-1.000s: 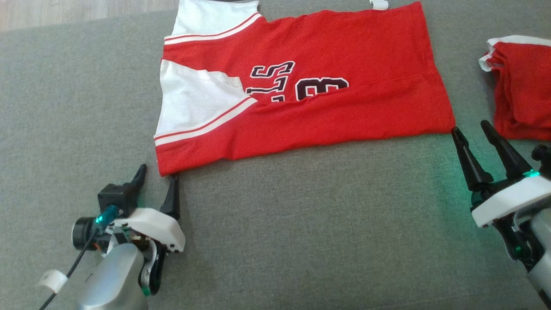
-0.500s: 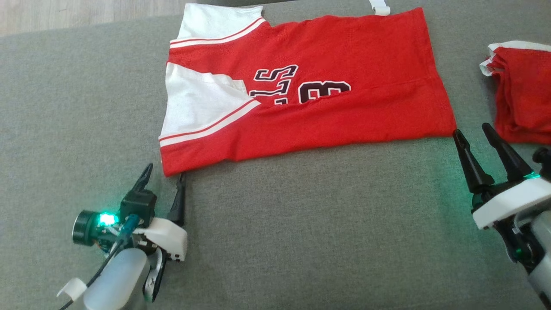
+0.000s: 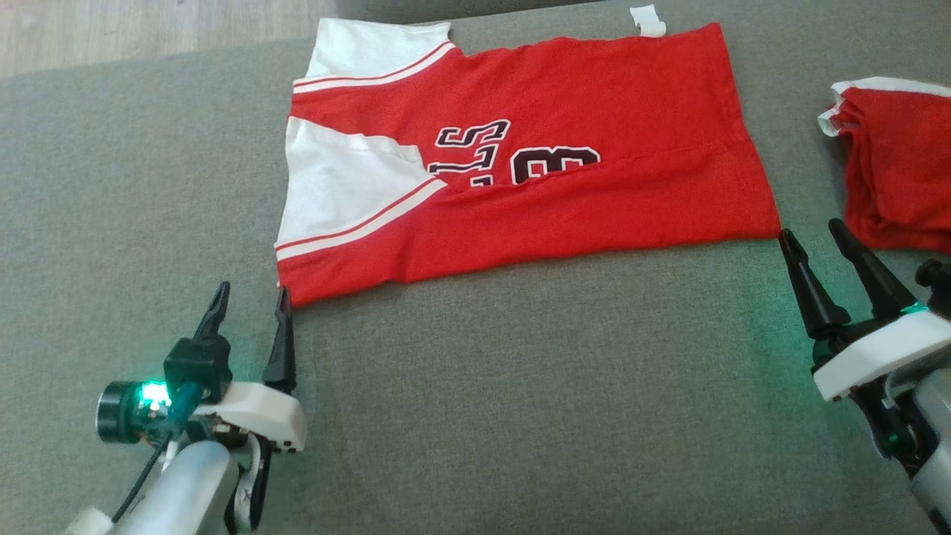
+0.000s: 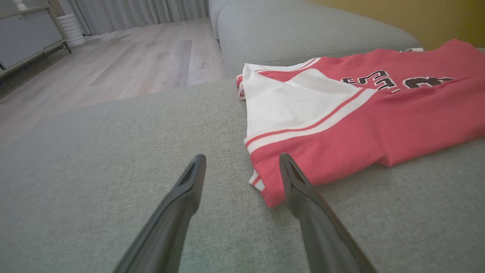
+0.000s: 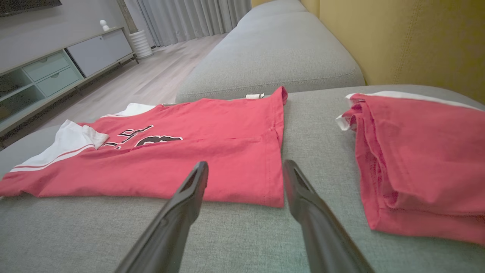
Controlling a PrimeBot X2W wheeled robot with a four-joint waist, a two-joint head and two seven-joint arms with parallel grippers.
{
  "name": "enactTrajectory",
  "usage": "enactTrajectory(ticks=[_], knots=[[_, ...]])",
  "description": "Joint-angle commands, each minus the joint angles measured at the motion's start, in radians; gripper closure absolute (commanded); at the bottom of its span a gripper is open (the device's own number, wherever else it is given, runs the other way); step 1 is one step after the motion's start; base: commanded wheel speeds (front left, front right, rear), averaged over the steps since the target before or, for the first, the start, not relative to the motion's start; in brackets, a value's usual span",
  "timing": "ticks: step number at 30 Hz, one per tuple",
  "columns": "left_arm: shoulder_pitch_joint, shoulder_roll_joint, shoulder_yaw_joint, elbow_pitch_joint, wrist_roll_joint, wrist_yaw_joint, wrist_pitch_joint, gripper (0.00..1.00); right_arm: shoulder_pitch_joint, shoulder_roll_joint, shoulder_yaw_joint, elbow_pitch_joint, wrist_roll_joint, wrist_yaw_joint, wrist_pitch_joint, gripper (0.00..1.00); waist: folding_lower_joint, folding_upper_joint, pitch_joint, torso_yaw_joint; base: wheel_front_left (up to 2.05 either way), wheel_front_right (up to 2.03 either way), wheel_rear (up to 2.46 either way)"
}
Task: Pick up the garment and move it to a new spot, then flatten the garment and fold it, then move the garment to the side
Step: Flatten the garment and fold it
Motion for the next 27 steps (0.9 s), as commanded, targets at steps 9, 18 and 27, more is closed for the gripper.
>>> enactTrajectory(ticks=[9, 18, 27], knots=[[-0.057, -0.039, 0.003, 0.080, -0.049, -0.027, 0.062, 0.00, 0.007, -0.029, 0.022, -0.025, 0.012, -0.002, -0.011, 0.00, 0.0000, 0.0000, 0.025, -0.014, 0.00, 0.00, 0.00], [-0.081, -0.059, -0.009, 0.148, -0.042, -0.039, 0.004, 0.33, 0.014, -0.042, 0.018, -0.023, 0.017, -0.002, -0.011, 0.00, 0.0000, 0.0000, 0.020, -0.016, 0.00, 0.00, 0.00], [-0.118, -0.037, -0.046, 0.169, 0.026, -0.008, -0.028, 0.05, 0.013, -0.037, 0.030, -0.023, 0.023, -0.002, -0.011, 0.00, 0.0000, 0.0000, 0.022, -0.007, 0.00, 0.00, 0.00]])
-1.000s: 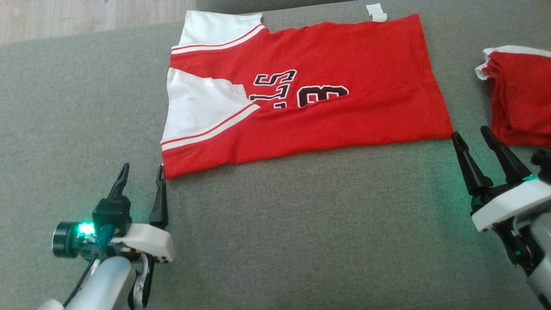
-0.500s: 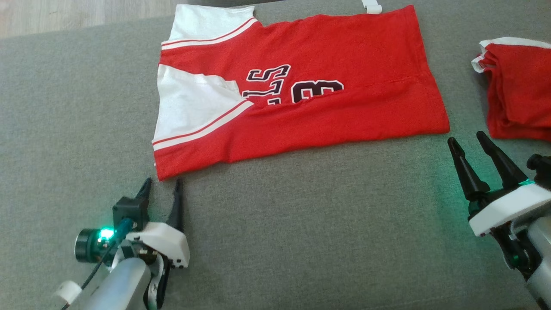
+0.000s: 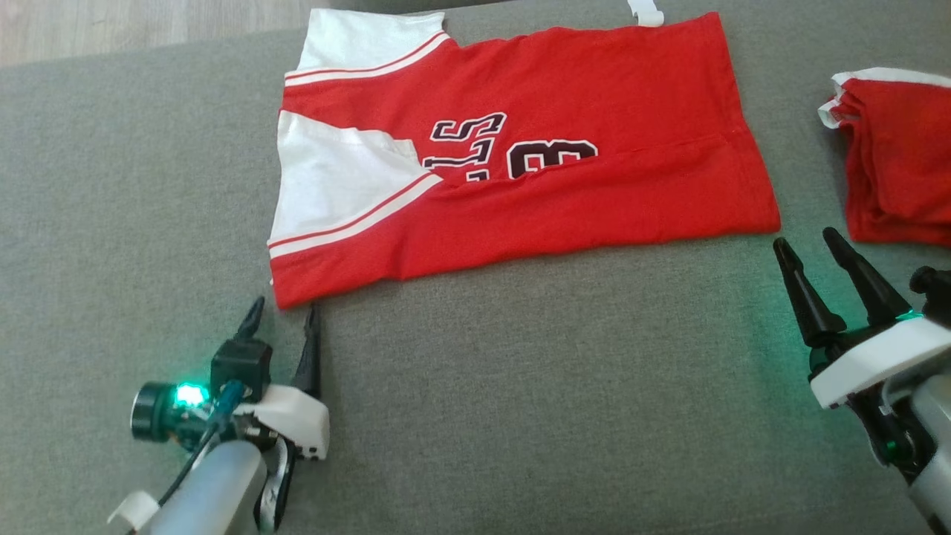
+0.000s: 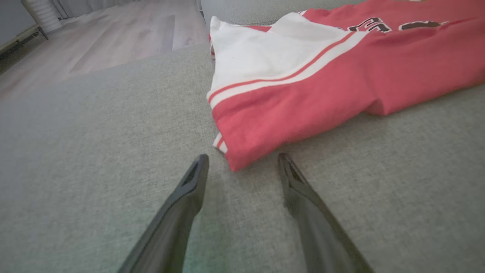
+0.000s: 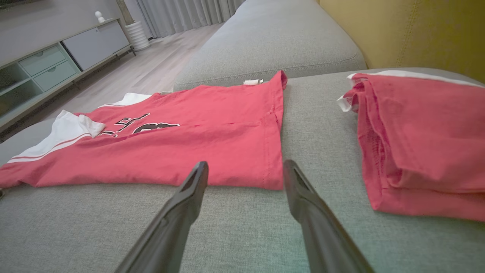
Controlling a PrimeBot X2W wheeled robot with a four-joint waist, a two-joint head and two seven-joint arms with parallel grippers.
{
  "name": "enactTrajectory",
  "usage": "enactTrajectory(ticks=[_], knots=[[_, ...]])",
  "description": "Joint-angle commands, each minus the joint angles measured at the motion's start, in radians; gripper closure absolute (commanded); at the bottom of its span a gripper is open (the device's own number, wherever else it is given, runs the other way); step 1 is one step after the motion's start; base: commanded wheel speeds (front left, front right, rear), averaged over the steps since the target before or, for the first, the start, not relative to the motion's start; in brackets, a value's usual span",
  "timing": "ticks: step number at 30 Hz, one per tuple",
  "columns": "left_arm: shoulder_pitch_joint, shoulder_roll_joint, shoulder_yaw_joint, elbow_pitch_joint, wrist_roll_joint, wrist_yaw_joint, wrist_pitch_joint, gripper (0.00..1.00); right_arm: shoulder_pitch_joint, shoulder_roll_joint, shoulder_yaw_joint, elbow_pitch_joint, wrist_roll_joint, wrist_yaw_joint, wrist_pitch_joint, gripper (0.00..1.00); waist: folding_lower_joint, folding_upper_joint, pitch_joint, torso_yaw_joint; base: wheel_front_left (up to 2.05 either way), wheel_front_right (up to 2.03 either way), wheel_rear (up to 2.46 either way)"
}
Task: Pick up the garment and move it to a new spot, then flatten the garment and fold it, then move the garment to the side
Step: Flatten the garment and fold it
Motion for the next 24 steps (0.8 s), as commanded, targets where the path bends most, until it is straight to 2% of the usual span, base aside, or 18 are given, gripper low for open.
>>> enactTrajectory(ticks=[1, 6, 7, 8, 10, 17, 24], knots=[[-0.058, 0.033, 0.023, -0.015, 0.017, 0.011, -0.013, 0.00, 0.003, -0.030, 0.011, -0.021, 0.007, -0.002, -0.011, 0.00, 0.0000, 0.0000, 0.004, 0.000, 0.00, 0.00, 0.00], [-0.085, 0.044, -0.002, -0.007, 0.050, 0.008, -0.021, 0.00, -0.002, -0.030, 0.016, -0.020, 0.010, -0.002, -0.011, 0.00, 0.0000, 0.0000, 0.010, -0.002, 0.00, 0.00, 0.00], [-0.090, 0.046, -0.008, -0.004, 0.054, 0.004, -0.021, 0.20, -0.003, -0.030, 0.017, -0.020, 0.011, -0.002, -0.011, 0.00, 0.0000, 0.0000, 0.011, -0.003, 0.00, 0.00, 0.00], [-0.094, 0.046, -0.012, 0.000, 0.056, 0.001, -0.019, 0.53, -0.003, -0.030, 0.018, -0.019, 0.011, -0.002, -0.011, 0.00, 0.0000, 0.0000, 0.012, -0.004, 0.00, 0.00, 0.00], [-0.101, 0.049, -0.021, 0.009, 0.059, -0.008, -0.013, 1.00, -0.005, -0.031, 0.018, -0.020, 0.012, -0.002, -0.011, 0.00, 0.0000, 0.0000, 0.012, -0.006, 0.00, 0.00, 0.00], [-0.100, 0.059, -0.028, 0.010, 0.062, -0.010, -0.025, 1.00, -0.019, -0.022, 0.015, -0.006, 0.004, -0.002, -0.011, 0.00, 0.0000, 0.0000, 0.010, -0.003, 0.00, 0.00, 0.00], [-0.108, 0.085, -0.045, -0.026, 0.088, 0.004, -0.026, 1.00, -0.116, 0.036, 0.000, 0.163, -0.011, -0.002, 0.074, 0.00, 0.0000, 0.0000, 0.020, 0.021, 0.00, 0.00, 0.00]])
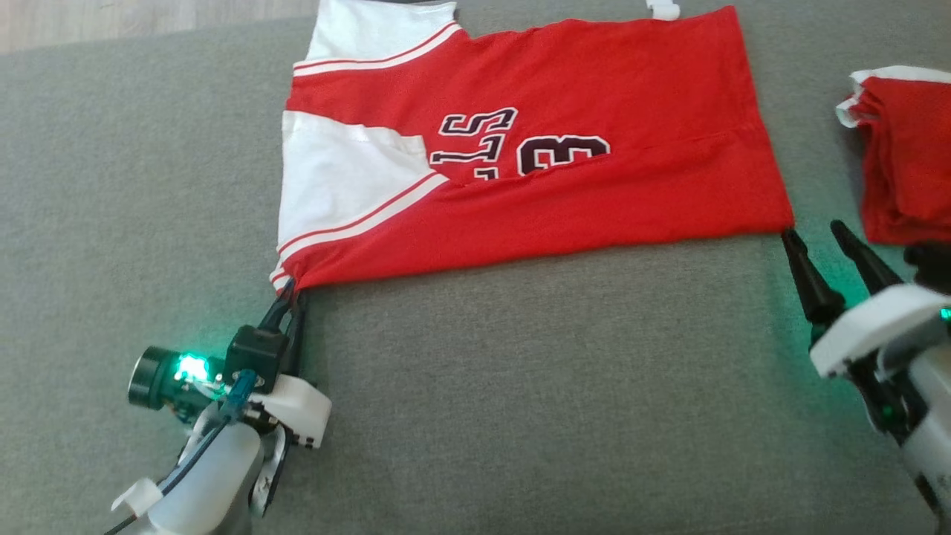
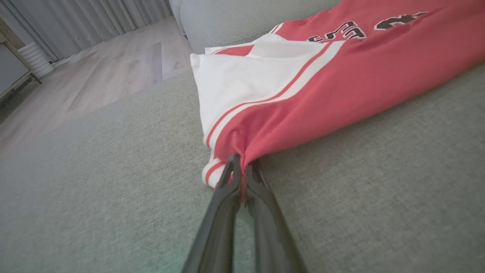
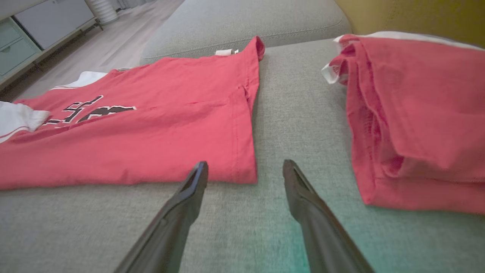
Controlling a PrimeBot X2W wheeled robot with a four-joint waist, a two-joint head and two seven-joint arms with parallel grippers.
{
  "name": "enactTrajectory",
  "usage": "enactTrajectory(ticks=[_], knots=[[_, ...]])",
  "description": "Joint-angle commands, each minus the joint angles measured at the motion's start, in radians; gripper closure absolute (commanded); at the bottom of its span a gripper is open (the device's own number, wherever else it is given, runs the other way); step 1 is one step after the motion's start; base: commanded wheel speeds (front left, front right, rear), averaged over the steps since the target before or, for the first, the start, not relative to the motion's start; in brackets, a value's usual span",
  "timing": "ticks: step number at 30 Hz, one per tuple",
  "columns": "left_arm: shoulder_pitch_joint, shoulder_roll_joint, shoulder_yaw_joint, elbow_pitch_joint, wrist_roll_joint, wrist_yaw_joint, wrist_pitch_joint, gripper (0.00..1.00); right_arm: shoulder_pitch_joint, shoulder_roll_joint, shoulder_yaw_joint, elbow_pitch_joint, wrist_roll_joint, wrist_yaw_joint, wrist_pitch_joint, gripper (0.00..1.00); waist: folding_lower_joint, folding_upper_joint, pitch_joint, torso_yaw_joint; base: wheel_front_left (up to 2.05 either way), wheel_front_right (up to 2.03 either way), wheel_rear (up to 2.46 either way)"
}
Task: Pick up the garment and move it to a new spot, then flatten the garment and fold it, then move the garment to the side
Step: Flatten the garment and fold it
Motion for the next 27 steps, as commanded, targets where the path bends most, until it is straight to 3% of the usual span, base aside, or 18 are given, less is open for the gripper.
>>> enactTrajectory(ticks=[1, 8, 9, 10, 11, 18, 27], knots=[[-0.049, 0.039, 0.031, -0.031, 0.008, 0.010, -0.003, 1.00, -0.040, 0.001, -0.003, 0.018, -0.011, -0.002, 0.021, 0.00, -0.0001, 0.0000, 0.006, 0.011, 0.00, 0.00, 0.00], [-0.069, 0.034, 0.011, -0.056, 0.019, 0.009, 0.009, 1.00, -0.123, 0.062, 0.009, 0.164, 0.017, -0.002, 0.162, 0.00, -0.0001, 0.0000, 0.016, 0.039, 0.00, 0.00, 0.00], [-0.070, 0.031, 0.007, -0.058, 0.020, 0.009, 0.010, 1.00, -0.128, 0.065, 0.015, 0.178, 0.026, -0.002, 0.184, 0.22, -0.0001, 0.0000, 0.015, 0.043, 0.00, 0.00, 0.00], [-0.070, 0.028, 0.004, -0.060, 0.020, 0.008, 0.011, 1.00, -0.133, 0.065, 0.020, 0.188, 0.032, -0.002, 0.199, 0.65, -0.0001, 0.0000, 0.014, 0.047, 0.00, 0.00, 0.00], [-0.069, 0.026, 0.000, -0.062, 0.020, 0.008, 0.012, 1.00, -0.135, 0.064, 0.025, 0.195, 0.038, -0.002, 0.209, 1.00, -0.0001, 0.0000, 0.012, 0.050, 0.00, 0.00, 0.00], [-0.018, 0.028, -0.018, -0.085, 0.014, 0.015, 0.009, 1.00, -0.100, 0.022, 0.064, 0.159, 0.092, -0.002, 0.190, 1.00, -0.0001, 0.0000, -0.029, 0.058, 0.00, 0.00, 0.00], [0.123, 0.072, -0.064, -0.197, 0.017, 0.038, 0.053, 1.00, 0.012, -0.086, 0.113, 0.061, 0.151, -0.002, 0.158, 1.00, -0.0001, 0.0000, -0.099, 0.058, 0.00, 0.00, 0.00]])
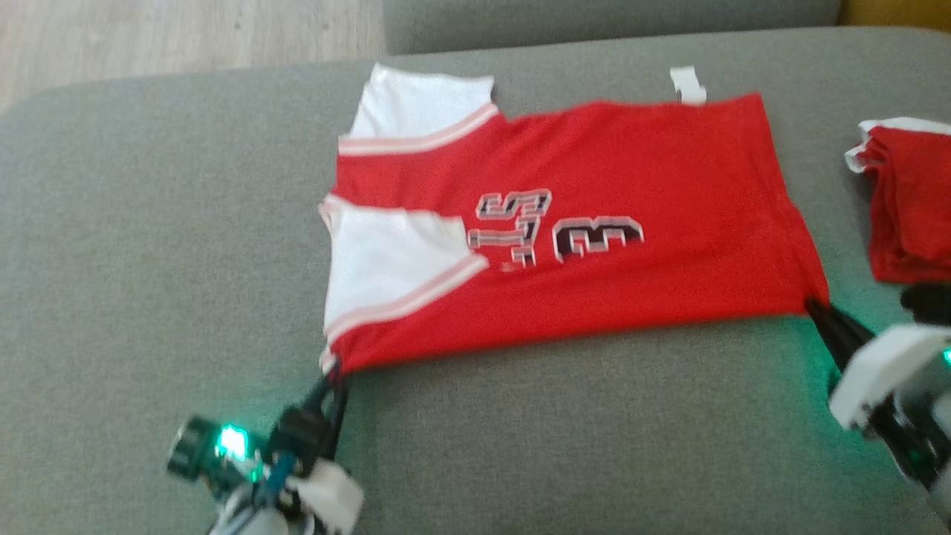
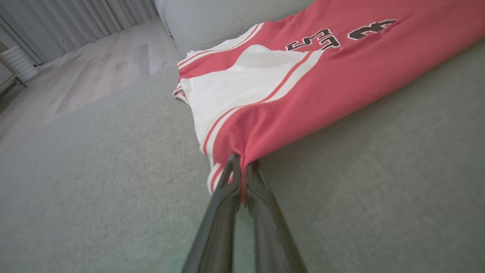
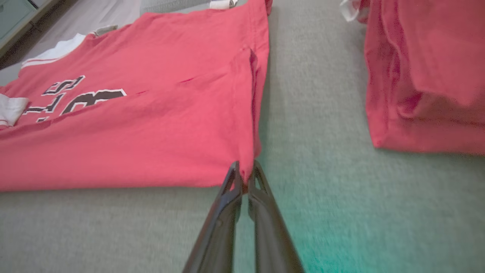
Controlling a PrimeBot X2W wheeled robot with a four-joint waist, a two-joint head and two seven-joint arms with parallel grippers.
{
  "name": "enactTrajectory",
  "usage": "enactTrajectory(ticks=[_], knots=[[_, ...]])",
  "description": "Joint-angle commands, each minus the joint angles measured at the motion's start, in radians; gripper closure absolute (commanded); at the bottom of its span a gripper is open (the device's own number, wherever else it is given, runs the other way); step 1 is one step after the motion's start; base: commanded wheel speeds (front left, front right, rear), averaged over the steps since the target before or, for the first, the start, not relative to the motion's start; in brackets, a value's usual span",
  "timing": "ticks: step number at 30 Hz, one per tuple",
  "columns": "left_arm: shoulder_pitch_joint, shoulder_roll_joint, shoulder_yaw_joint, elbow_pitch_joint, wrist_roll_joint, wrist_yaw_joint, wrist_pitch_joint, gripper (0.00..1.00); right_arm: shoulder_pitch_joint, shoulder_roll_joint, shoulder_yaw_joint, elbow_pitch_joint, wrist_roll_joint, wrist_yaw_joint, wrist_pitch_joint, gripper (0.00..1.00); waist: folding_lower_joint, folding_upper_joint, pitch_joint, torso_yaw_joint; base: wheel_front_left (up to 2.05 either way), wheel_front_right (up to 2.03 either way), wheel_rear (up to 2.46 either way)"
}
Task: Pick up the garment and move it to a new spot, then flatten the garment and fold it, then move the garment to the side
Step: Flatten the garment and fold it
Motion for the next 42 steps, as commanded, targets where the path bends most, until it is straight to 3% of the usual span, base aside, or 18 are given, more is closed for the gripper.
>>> enactTrajectory(ticks=[1, 10, 14, 19, 20, 21, 22, 23, 25, 34, 39, 42], knots=[[-0.005, 0.036, 0.030, -0.033, 0.008, 0.010, 0.001, 1.00, 0.023, -0.044, 0.007, -0.021, 0.005, -0.002, -0.014, 1.00, 0.0001, 0.0000, -0.013, -0.002, 0.00, 0.00, 0.00], [0.176, 0.072, -0.041, -0.221, -0.002, 0.046, 0.095, 1.00, 0.248, -0.163, -0.004, -0.126, 0.029, -0.002, -0.072, 1.00, 0.0001, 0.0000, -0.060, 0.020, 0.00, 0.00, 0.00], [0.242, 0.092, -0.048, -0.284, -0.025, 0.068, 0.130, 1.00, 0.325, -0.174, -0.043, -0.163, 0.020, -0.002, -0.079, 1.00, 0.0001, 0.0000, -0.075, 0.022, 0.00, 0.00, 0.00], [0.254, 0.090, -0.058, -0.296, -0.038, 0.061, 0.144, 1.00, 0.362, -0.150, -0.081, -0.168, 0.000, -0.002, -0.060, 1.00, 0.0001, 0.0000, -0.091, 0.021, 0.00, 0.00, 0.00], [0.251, 0.087, -0.061, -0.295, -0.039, 0.058, 0.147, 1.00, 0.366, -0.145, -0.088, -0.169, -0.004, -0.002, -0.056, 0.92, 0.0001, 0.0000, -0.094, 0.020, 0.00, 0.00, 0.00], [0.247, 0.083, -0.063, -0.293, -0.040, 0.056, 0.149, 0.89, 0.370, -0.140, -0.095, -0.172, -0.008, -0.002, -0.053, 0.71, 0.0001, 0.0000, -0.096, 0.019, 0.00, 0.00, 0.00], [0.243, 0.080, -0.066, -0.289, -0.040, 0.054, 0.150, 0.72, 0.373, -0.135, -0.101, -0.175, -0.012, -0.002, -0.050, 0.47, 0.0001, 0.0000, -0.098, 0.016, 0.00, 0.00, 0.00], [0.240, 0.075, -0.068, -0.286, -0.043, 0.051, 0.152, 0.60, 0.375, -0.130, -0.109, -0.179, -0.018, -0.002, -0.048, 0.02, 0.0001, 0.0000, -0.099, 0.012, 0.00, 0.00, 0.00], [0.235, 0.068, -0.068, -0.283, -0.046, 0.050, 0.151, 0.00, 0.374, -0.123, -0.131, -0.186, -0.036, -0.002, -0.058, 0.00, 0.0001, 0.0000, -0.102, 0.002, 0.00, 0.00, 0.00], [0.163, 0.103, 0.011, -0.361, -0.085, 0.055, 0.160, 0.00, 0.359, -0.074, -0.229, -0.283, -0.147, -0.002, -0.104, 0.00, 0.0001, 0.0000, -0.080, -0.061, 0.00, 0.00, 0.00], [-0.014, 0.174, 0.082, -0.422, -0.087, 0.007, 0.226, 0.00, 0.343, -0.035, -0.276, -0.353, -0.211, -0.002, -0.100, 0.00, 0.0001, 0.0000, -0.021, -0.091, 0.00, 0.00, 0.00], [-0.108, 0.189, 0.115, -0.430, -0.100, -0.023, 0.258, 0.00, 0.331, -0.020, -0.290, -0.380, -0.234, -0.002, -0.092, 0.00, 0.0001, 0.0000, 0.013, -0.103, 0.00, 0.00, 0.00]])
